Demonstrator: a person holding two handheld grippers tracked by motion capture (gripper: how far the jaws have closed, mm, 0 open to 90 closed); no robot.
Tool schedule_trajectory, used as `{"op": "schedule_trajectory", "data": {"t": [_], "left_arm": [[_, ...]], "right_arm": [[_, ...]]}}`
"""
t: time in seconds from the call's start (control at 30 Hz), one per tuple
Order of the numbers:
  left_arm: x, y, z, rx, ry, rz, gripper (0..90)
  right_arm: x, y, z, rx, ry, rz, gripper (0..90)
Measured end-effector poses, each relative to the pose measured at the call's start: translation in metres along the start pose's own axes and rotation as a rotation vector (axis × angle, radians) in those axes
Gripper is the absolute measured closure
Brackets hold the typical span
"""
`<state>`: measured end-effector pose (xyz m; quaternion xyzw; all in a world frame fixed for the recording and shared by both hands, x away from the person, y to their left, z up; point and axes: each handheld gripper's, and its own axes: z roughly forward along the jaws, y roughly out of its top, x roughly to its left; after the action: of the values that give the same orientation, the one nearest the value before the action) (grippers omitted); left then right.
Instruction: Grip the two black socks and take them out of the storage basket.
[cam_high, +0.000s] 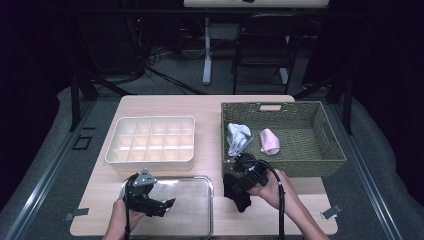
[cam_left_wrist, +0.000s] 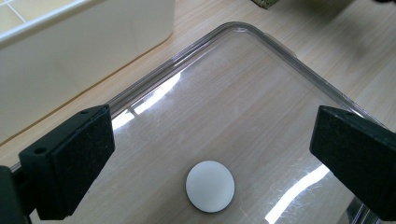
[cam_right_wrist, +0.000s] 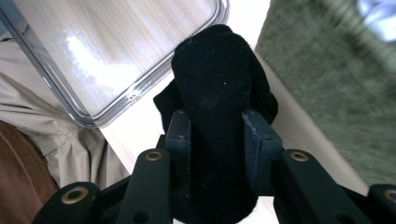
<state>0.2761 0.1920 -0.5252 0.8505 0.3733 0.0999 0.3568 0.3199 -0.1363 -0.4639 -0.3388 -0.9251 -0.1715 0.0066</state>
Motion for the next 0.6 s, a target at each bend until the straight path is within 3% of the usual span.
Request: {"op": "schedule_trajectory", "data": {"t": [0.27, 0.5, 0.53, 0.6], "left_arm": [[-0.004, 0.001, 0.002, 0.001, -0.006, 0.001, 0.0], [-0.018, 0.01, 0.004, -0.002, -0.028, 0.037, 0.0], [-0.022, 0.015, 0.006, 0.002, -0.061, 0.033, 0.0], [-0.028, 0.021, 0.01, 0.008, -0.079, 0.045, 0.0]], "right_arm": [[-0.006, -0.018, 0.019, 0.005, 0.008, 0.047, 66.8], [-0.004, -0.032, 0.034, -0.043, -0.001, 0.117, 65.9], [-0.003, -0.034, 0.038, -0.02, -0.021, 0.119, 65.3], [-0.003, -0.035, 0.038, -0.027, -0.007, 0.125, 63.9]]}}
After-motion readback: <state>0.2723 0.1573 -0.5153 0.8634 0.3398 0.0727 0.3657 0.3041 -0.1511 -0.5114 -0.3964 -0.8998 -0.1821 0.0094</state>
